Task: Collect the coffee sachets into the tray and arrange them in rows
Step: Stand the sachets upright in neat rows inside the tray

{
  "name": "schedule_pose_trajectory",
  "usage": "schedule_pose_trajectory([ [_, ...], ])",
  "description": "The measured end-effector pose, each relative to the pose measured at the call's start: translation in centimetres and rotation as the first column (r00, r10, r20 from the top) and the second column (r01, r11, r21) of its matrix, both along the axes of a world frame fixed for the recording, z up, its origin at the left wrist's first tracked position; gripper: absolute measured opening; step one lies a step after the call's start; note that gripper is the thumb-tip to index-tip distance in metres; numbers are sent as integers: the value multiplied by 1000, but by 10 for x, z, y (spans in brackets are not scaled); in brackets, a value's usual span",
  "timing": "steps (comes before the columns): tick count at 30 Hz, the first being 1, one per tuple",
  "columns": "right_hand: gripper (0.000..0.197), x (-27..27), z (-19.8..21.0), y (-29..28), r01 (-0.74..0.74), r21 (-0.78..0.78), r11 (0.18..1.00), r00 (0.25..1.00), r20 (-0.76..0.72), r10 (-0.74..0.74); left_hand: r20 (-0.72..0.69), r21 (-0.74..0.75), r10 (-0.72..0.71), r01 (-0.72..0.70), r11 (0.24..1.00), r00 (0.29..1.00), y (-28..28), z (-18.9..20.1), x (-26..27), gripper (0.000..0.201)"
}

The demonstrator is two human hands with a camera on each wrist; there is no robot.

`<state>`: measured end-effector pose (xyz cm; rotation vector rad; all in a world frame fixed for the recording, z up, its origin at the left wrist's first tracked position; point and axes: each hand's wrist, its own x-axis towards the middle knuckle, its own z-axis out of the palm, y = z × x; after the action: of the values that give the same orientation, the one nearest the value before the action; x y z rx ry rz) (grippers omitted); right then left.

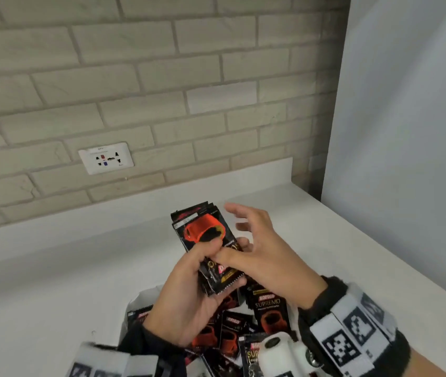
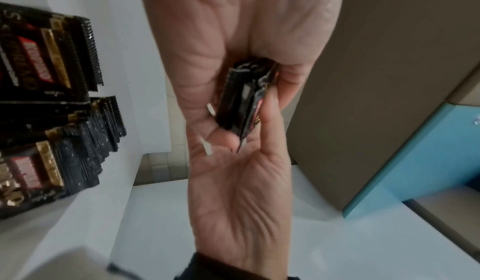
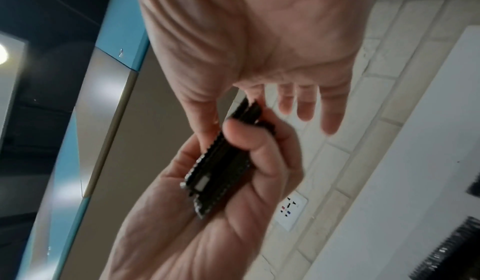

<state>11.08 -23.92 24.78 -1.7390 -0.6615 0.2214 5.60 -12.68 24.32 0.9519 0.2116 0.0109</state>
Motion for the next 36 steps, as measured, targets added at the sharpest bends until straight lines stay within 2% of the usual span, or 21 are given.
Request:
schedule_pose_trajectory([
  [3,42,2,-11,-8,33,30,999,999,-38,-32,-19,122,57,-54,991,998,0,-4,-3,35],
  [6,25,5,-21,-13,-12,80,997,989,-147,24,-27,226,62,-54,973,998,-2,-11,-5,35],
  [8,18,6,-25,-15,-33,120,992,972,-225,60,-37,241,70,-59,969,997,-4,-17,-7,29],
  [10,14,7,-30,-17,-50,141,989,956,-278,89,-57,195,76,-63,979,996,-5,-23,-8,20],
  [13,9,9,-36,-19,-34,172,985,931,-354,94,-102,52,75,-70,996,992,-2,-27,-11,29],
  [15,5,13,-36,-23,28,221,975,901,-428,71,-138,4,85,-85,996,987,1,-29,-13,33],
  [17,4,20,-34,-29,104,280,954,872,-487,48,-169,-13,111,-115,993,979,6,-30,-17,27],
  [20,13,30,-29,-41,127,267,955,894,-449,6,-182,-51,187,-200,979,965,20,-33,-25,27],
  [23,30,40,-21,-48,22,31,999,969,-247,-14,-164,-83,276,-292,953,947,37,-35,-32,37],
  [26,38,44,-8,-39,-40,-319,947,995,79,69,-153,-62,317,-330,942,936,49,-37,-37,31],
  [29,34,47,1,-15,-50,-573,818,933,266,243,-129,-48,297,-305,951,946,52,-35,-40,25],
  [32,26,48,-6,9,-45,-767,640,835,323,446,-113,-42,275,-281,959,955,52,-36,-43,20],
  [36,23,47,-28,34,4,-890,456,697,329,636,-126,-49,256,-263,963,959,53,-41,-47,25],
])
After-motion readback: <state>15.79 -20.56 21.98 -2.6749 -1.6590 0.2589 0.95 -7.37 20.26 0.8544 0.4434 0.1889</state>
